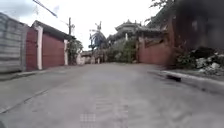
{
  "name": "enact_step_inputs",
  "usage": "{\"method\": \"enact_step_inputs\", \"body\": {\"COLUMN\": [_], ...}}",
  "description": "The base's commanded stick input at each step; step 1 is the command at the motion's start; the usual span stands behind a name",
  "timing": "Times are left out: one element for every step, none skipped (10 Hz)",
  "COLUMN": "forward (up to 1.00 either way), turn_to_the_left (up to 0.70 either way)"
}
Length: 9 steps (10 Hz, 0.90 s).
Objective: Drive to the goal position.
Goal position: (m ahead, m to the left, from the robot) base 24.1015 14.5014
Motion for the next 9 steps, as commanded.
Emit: {"method": "enact_step_inputs", "body": {"forward": [1.0, 1.0, 1.0, 1.0, 1.0, 1.0, 1.0, 1.0, 1.0], "turn_to_the_left": [0.19, 0.09, -0.21, -0.21, -0.21, -0.21, -0.21, -0.21, -0.21]}}
